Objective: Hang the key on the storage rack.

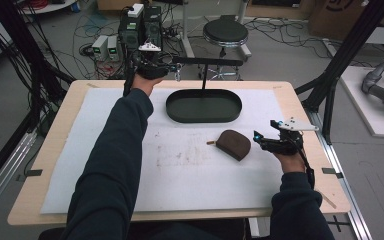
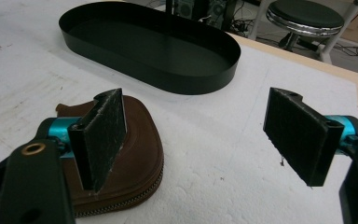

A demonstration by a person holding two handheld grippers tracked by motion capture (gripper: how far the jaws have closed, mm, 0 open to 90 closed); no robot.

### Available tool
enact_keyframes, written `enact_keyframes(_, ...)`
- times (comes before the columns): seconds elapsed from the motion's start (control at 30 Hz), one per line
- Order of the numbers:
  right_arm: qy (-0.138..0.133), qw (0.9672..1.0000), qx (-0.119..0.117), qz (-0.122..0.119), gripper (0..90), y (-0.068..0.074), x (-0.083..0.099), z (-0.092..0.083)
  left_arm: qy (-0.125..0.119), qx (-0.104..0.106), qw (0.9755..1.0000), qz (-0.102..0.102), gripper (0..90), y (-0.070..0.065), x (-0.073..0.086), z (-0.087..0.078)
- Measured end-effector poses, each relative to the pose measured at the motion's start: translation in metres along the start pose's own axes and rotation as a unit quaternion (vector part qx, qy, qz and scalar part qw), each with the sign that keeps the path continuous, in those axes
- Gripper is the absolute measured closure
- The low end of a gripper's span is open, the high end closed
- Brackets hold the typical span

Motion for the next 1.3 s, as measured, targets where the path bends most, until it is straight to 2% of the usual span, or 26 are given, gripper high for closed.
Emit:
enact_keyframes(0.2,0.003,1.0000,0.000,0.000,21.3,0.001,0.000,0.000,0.002,-0.020,0.9998,-0.002,87.9,0.001,0.002,0.006)
enact_keyframes(0.23,0.003,1.0000,0.000,0.001,21.3,0.001,0.001,-0.001,0.008,-0.034,0.9994,0.001,87.8,0.001,0.002,0.009)
enact_keyframes(0.27,0.003,1.0000,0.000,0.001,21.3,0.001,0.001,-0.001,0.008,-0.034,0.9994,0.001,87.6,0.001,0.002,0.009)
enact_keyframes(0.3,0.003,1.0000,-0.001,0.002,21.3,0.002,0.000,-0.001,0.020,-0.049,0.9986,0.002,87.2,0.001,0.004,0.012)
enact_keyframes(0.33,0.003,1.0000,-0.001,0.001,21.3,0.002,0.001,-0.001,0.020,-0.049,0.9986,0.002,86.7,0.001,0.004,0.012)
enact_keyframes(0.37,0.003,1.0000,-0.002,0.000,21.3,0.002,0.001,-0.001,0.035,-0.060,0.9976,0.000,85.6,0.002,0.008,0.014)
enact_keyframes(0.4,0.003,1.0000,-0.002,0.000,21.3,0.002,0.001,-0.001,0.035,-0.060,0.9976,0.000,85.0,0.002,0.008,0.014)
enact_keyframes(0.53,0.004,1.0000,-0.002,-0.001,21.3,0.003,0.001,-0.001,0.033,-0.063,0.9975,-0.001,75.3,0.002,0.013,0.008)
enact_keyframes(0.6,0.003,1.0000,-0.002,-0.001,21.3,0.003,0.001,-0.001,0.031,-0.066,0.9973,0.000,65.9,0.002,0.014,0.005)
enact_keyframes(0.63,0.003,1.0000,-0.003,-0.002,21.3,0.003,0.001,-0.001,0.026,-0.068,0.9974,0.004,65.9,0.001,0.016,0.001)
enact_keyframes(0.73,0.005,1.0000,-0.006,-0.006,21.3,0.006,0.001,0.000,0.009,-0.065,0.9976,0.018,58.4,-0.003,0.023,-0.013)
enact_keyframes(0.83,0.006,0.9999,-0.009,-0.007,21.3,0.008,0.000,0.001,-0.010,-0.059,0.9982,0.002,49.8,-0.007,0.034,-0.029)
enact_keyframes(0.9,0.010,0.9998,-0.012,-0.011,21.3,0.011,0.001,0.003,-0.029,-0.053,0.9981,-0.012,31.3,-0.011,0.039,-0.040)
enact_keyframes(0.93,0.013,0.9997,-0.013,-0.013,21.3,0.012,0.001,0.003,-0.043,-0.051,0.9973,-0.030,23.2,-0.016,0.044,-0.052)
enact_keyframes(0.97,0.015,0.9997,-0.013,-0.016,21.3,0.013,0.001,0.004,-0.043,-0.051,0.9973,-0.030,18.9,-0.016,0.044,-0.052)
enact_keyframes(1.0,0.018,0.9996,-0.014,-0.018,21.3,0.014,0.002,0.005,-0.056,-0.052,0.9969,-0.019,17.5,-0.023,0.048,-0.066)
enact_keyframes(1.03,0.021,0.9995,-0.015,-0.020,21.3,0.015,0.002,0.006,-0.056,-0.052,0.9969,-0.019,17.5,-0.023,0.048,-0.066)
enact_keyframes(1.17,0.026,0.9992,-0.017,-0.026,21.3,0.019,0.003,0.008,-0.066,-0.059,0.9960,-0.009,17.7,-0.033,0.058,-0.088)
enact_keyframes(1.23,0.026,0.9992,-0.018,-0.027,21.3,0.020,0.002,0.009,-0.074,-0.050,0.9960,-0.009,18.2,-0.038,0.065,-0.100)
enact_keyframes(1.3,0.024,0.9992,-0.019,-0.027,21.2,0.023,0.001,0.009,-0.076,-0.053,0.9957,0.006,20.1,-0.043,0.072,-0.110)
Point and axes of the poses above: each handheld gripper's, and its own axes: z roughly forward along the jaws, x roughly out of its underside, y roughly to its left, the point moved 6 cm from there along z, roughly forward along the jaws, and after that the axes turned 7 degrees about z, right-handed, at the moved point
